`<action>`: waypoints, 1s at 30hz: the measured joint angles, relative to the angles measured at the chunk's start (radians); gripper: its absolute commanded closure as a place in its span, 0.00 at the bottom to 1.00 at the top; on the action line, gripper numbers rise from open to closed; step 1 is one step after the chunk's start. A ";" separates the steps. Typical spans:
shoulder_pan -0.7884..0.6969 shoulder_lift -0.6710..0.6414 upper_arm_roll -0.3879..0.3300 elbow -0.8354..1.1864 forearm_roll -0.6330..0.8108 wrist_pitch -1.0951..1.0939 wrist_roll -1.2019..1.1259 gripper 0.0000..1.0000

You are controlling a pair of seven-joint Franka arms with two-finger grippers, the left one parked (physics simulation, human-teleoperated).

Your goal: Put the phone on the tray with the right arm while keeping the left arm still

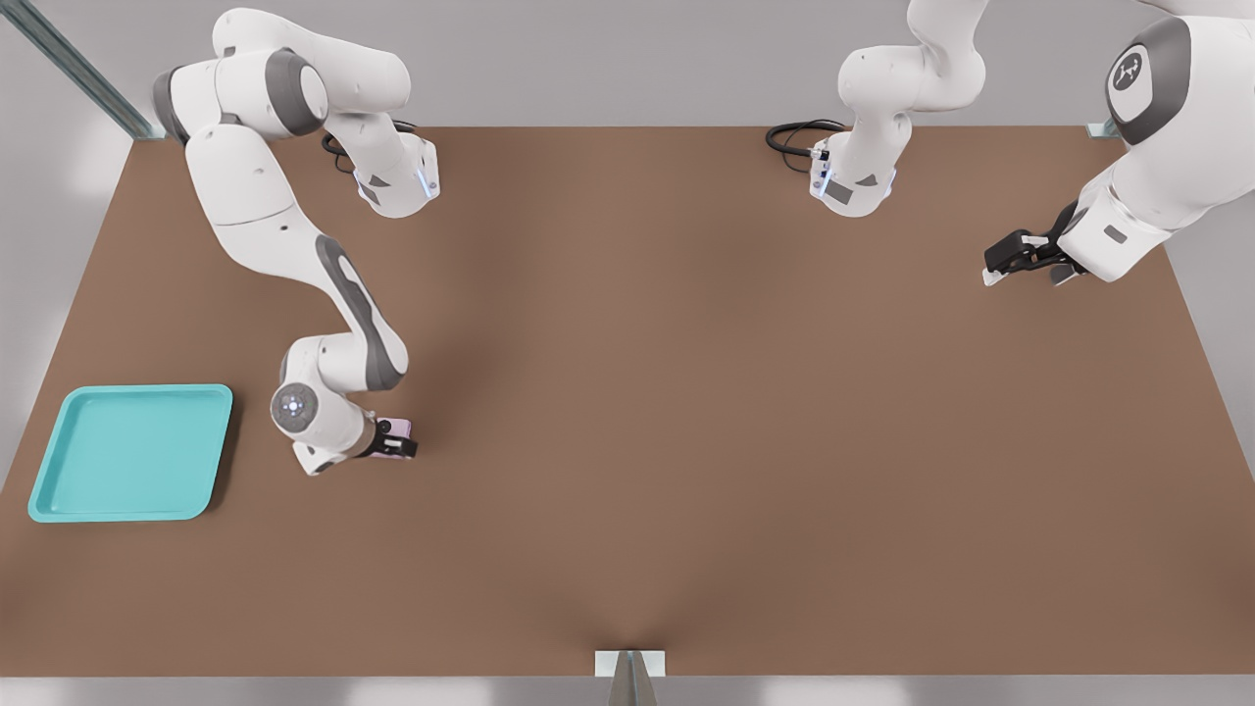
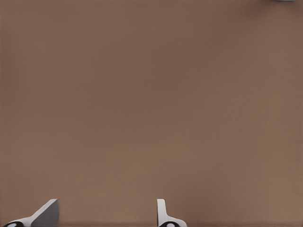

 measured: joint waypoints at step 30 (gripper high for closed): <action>-0.608 0.157 -0.014 0.415 0.008 -0.203 -0.453 0.00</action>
